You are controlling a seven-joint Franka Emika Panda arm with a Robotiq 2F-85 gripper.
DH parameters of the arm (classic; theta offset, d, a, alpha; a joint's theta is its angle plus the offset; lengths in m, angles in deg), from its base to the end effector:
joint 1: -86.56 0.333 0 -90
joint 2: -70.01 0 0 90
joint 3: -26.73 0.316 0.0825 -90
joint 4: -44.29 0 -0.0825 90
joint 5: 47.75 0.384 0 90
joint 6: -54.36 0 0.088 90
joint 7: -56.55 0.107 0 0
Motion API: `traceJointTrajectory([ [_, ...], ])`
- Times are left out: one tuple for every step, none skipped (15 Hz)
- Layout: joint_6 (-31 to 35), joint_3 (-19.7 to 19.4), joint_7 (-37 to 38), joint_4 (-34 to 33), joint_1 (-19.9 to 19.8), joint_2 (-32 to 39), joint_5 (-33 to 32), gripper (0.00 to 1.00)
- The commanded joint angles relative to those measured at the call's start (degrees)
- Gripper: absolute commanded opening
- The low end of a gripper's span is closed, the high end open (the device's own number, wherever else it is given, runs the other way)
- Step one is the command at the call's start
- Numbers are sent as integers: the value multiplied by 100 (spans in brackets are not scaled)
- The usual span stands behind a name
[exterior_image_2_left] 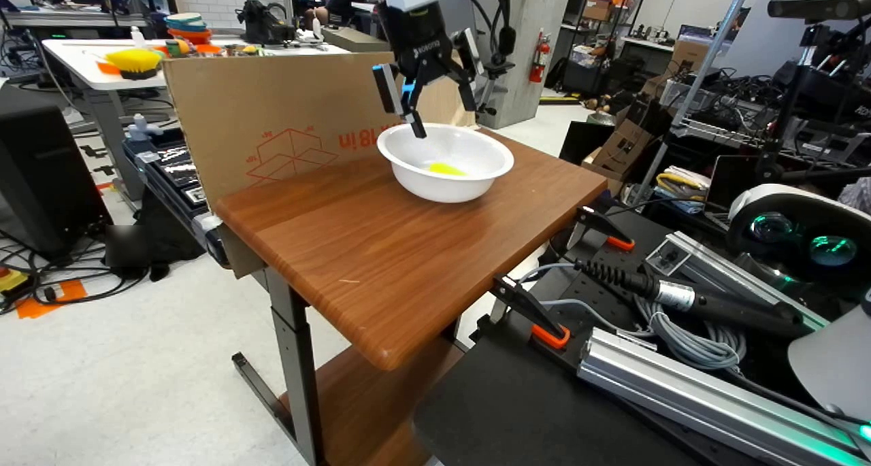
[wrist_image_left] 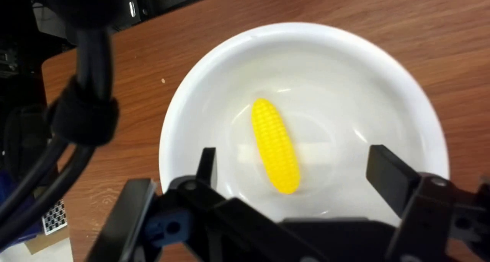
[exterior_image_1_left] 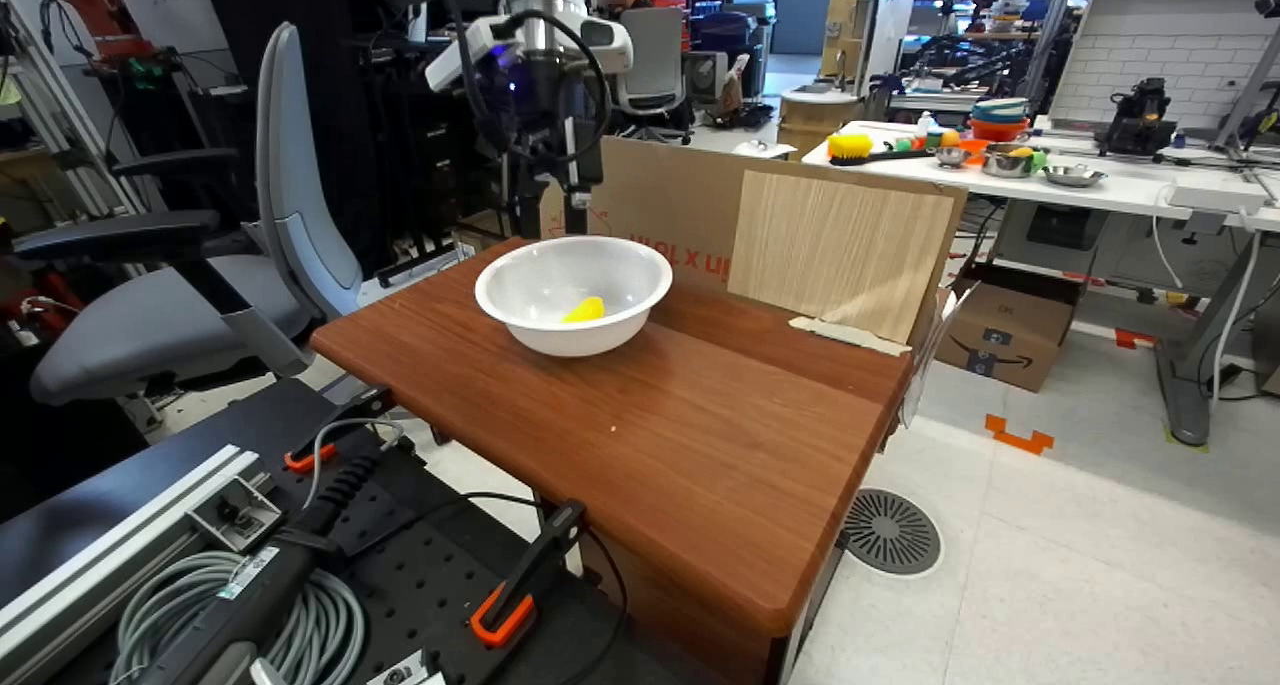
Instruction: Put the corn toy in the bowl
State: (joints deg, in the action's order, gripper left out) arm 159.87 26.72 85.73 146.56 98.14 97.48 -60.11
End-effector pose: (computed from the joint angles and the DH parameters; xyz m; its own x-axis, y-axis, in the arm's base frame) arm 0.5956 0.1046 0.2610 0.9275 -0.2452 -0.2822 -0.1400 -0.9277 0.3462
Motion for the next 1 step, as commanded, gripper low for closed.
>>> traceJointTrajectory([
  [-54,21,-4,56,24,-150,25,100],
])
